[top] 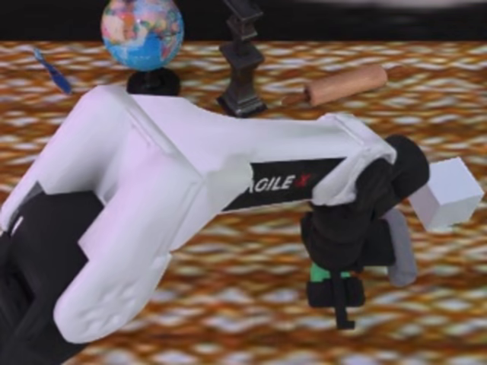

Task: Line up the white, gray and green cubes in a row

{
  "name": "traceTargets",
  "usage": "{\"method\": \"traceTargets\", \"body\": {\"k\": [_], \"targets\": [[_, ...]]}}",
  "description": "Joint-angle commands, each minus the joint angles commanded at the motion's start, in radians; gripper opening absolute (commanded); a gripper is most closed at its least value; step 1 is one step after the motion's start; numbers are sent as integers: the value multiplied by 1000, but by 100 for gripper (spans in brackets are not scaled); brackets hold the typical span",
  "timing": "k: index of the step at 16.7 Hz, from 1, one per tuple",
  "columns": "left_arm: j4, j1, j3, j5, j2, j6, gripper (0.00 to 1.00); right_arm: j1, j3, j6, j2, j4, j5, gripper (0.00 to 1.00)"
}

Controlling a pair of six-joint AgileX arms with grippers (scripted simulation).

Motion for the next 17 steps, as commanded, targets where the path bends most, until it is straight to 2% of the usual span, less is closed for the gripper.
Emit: {"method": "traceTargets", "body": {"k": [8,17], "targets": [[0,0,0,0,0,0,98,0,0,0,0,0,0,100],[0,2,0,0,-1,0,100,0,0,0,0,0,0,100]]}}
